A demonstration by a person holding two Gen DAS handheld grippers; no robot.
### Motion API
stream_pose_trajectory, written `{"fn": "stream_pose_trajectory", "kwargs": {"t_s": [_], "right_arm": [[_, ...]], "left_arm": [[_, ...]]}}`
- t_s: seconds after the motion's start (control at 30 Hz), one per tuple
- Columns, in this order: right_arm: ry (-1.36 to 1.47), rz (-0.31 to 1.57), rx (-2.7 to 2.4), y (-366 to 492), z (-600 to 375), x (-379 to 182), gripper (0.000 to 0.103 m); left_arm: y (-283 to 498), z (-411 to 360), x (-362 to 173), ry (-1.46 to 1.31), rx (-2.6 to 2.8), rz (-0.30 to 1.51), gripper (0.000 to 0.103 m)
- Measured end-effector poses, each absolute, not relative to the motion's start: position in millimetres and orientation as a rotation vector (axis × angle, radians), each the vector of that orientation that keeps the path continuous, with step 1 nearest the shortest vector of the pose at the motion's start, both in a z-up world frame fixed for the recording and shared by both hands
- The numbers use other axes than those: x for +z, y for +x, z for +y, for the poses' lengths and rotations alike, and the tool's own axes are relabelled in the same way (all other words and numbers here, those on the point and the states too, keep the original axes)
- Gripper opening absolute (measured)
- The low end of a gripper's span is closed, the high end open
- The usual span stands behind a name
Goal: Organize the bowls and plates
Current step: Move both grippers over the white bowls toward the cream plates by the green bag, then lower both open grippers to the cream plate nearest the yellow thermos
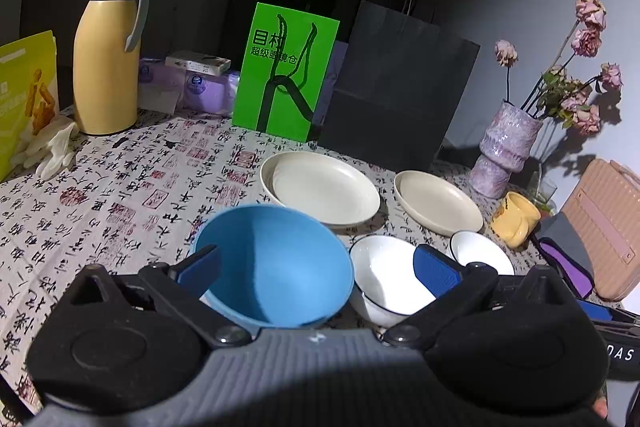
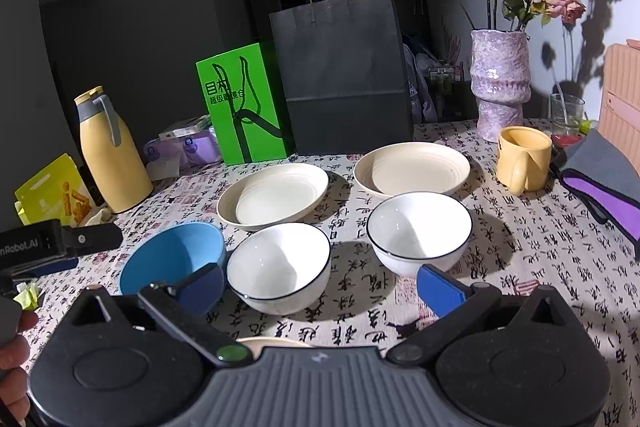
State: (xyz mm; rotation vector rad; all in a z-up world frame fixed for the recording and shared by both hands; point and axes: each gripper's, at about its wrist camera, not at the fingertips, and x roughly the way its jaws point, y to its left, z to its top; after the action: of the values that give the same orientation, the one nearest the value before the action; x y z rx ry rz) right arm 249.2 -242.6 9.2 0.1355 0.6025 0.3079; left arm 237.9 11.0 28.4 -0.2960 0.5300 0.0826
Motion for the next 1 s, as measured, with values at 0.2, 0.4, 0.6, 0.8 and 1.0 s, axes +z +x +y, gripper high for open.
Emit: {"fn": "stream_pose_trajectory", "kwargs": {"t_s": [0.2, 0.4, 0.6, 0.8, 1.0], "right_arm": [[0.124, 0.609, 0.307, 265.0, -236.5, 14.7, 0.103], [0.108, 0.626, 0.334, 282.1, -227.1, 18.3, 0.103], [0.097, 0.644, 0.367, 299.5, -219.3, 22.7, 0.103], [0.127, 0.670, 0.397, 319.4, -210.8, 24.7, 0.103], [0.104, 0.701, 0.427, 342.9, -194.9, 31.8, 0.103]], "left_arm": [[249.2, 23.7, 32.4, -0.304, 0.082, 0.518, 0.103], [259.8, 37.2, 34.4, -0.310, 0.110, 0.519, 0.103], [268.8, 48.8, 41.6, -0.287, 0.120, 0.503, 0.103], [280.2, 62.6, 47.3, -0.295, 0.128, 0.502, 0.103], [293.7, 77.0, 51.9, -0.319, 0.132, 0.531, 0.103]]}}
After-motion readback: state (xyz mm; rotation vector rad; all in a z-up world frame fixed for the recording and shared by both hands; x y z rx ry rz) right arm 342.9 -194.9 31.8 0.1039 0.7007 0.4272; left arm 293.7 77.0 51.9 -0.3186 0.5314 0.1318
